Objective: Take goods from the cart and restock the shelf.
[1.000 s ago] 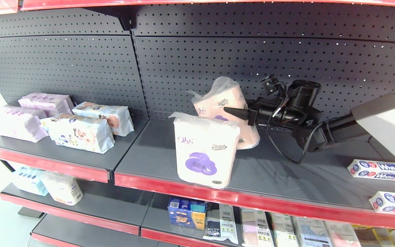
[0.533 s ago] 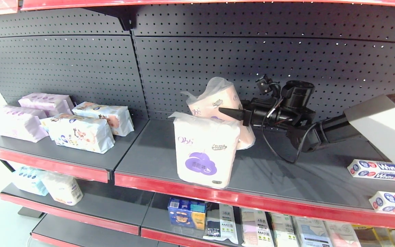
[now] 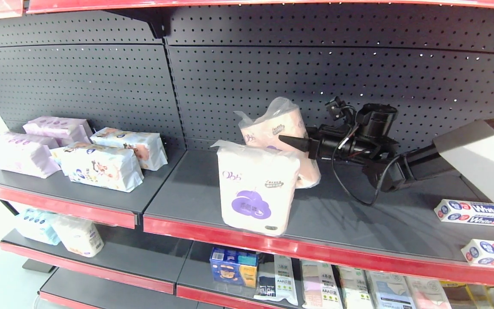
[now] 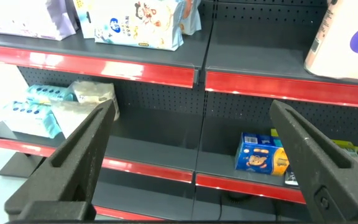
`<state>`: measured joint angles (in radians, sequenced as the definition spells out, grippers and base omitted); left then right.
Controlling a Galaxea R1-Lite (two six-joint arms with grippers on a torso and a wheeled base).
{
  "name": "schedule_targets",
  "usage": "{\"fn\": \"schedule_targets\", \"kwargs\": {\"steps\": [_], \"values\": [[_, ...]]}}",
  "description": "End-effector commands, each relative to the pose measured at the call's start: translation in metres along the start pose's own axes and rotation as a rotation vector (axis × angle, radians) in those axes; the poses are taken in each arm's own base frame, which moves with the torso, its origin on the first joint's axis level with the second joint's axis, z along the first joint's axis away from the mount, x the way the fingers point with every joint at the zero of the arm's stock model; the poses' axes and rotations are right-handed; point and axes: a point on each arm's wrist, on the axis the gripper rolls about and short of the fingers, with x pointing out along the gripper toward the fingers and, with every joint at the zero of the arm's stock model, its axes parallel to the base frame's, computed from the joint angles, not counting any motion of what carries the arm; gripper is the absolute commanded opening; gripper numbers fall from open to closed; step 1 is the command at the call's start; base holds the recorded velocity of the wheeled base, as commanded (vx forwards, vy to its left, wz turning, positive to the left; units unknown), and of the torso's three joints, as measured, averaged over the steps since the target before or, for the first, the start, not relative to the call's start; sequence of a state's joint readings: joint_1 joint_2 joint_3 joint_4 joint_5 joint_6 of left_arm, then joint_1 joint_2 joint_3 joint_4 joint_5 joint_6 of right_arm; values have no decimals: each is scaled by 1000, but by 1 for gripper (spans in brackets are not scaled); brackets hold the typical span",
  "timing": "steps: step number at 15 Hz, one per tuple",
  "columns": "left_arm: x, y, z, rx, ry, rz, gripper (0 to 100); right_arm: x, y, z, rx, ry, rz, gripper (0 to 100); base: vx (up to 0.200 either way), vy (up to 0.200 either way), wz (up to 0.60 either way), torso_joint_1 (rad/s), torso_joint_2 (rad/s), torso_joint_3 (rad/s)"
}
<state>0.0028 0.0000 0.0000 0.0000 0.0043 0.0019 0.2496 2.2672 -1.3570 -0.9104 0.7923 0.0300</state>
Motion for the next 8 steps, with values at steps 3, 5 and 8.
{"fn": "schedule_targets", "kwargs": {"steps": [3, 5, 8], "values": [[0, 0, 0, 1, 2, 1, 100, -11, -9, -6, 4, 19, -19, 0, 0, 0, 0, 0, 0, 0], [0, 0, 0, 1, 2, 1, 100, -15, -13, -7, 7, 22, -32, 0, 0, 0, 0, 0, 0, 0], [0, 0, 0, 1, 2, 1, 100, -23, -16, -12, -6, 40, -48, 0, 0, 0, 0, 0, 0, 0]]}}
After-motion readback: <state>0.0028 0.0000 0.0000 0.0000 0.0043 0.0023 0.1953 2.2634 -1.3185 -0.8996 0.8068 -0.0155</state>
